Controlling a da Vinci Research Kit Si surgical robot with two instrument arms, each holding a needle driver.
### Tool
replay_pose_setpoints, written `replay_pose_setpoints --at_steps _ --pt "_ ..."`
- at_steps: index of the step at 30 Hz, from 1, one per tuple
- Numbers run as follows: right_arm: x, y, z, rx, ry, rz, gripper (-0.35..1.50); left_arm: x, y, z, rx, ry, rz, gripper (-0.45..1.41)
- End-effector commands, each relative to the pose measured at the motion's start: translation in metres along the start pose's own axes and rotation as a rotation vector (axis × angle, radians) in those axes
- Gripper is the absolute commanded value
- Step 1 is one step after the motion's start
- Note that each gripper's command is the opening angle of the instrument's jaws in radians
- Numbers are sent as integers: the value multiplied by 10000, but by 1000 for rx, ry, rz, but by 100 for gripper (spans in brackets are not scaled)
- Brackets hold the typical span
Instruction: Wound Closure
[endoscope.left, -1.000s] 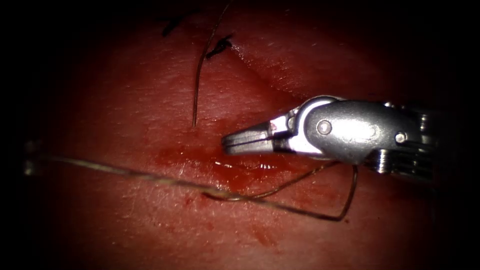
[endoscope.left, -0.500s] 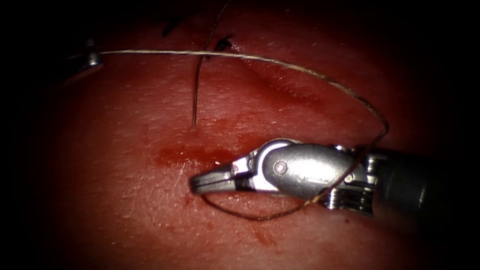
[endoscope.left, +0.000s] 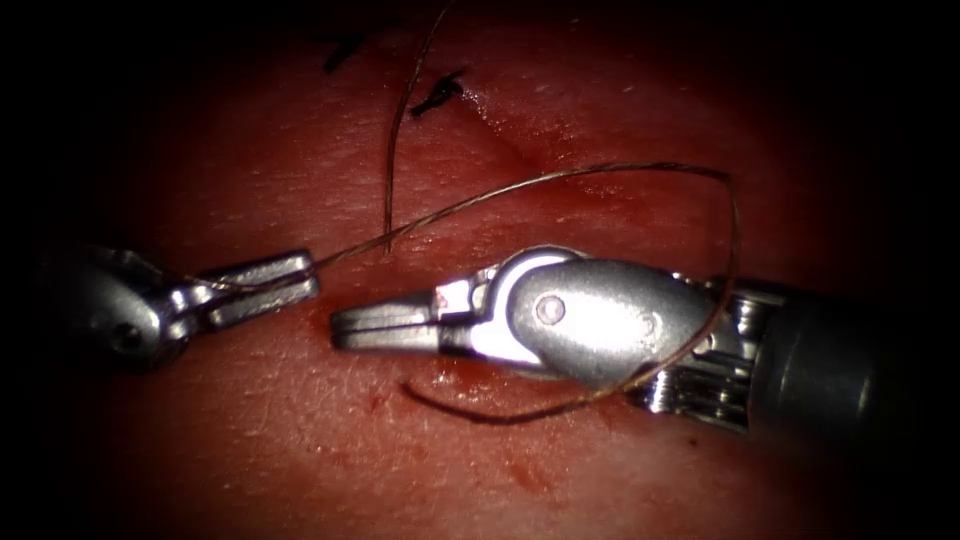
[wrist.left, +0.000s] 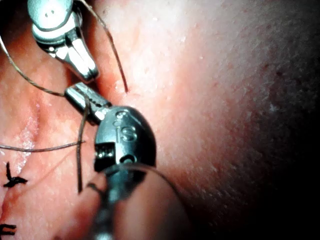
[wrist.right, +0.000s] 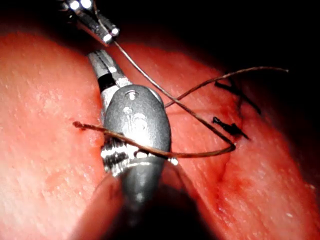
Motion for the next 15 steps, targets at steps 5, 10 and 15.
replay_pose_setpoints --at_steps 5,10,15 --pt "0 5 6 -2 4 -3 -35 -1 -5 -1 17 12 2 -45" --pt "1 9 5 -55 22 1 -35 -2 -14 1 41 24 9 -45" --pt "-3 16 8 -168 -28 10 -35 -9 -33 5 83 30 0 -45"
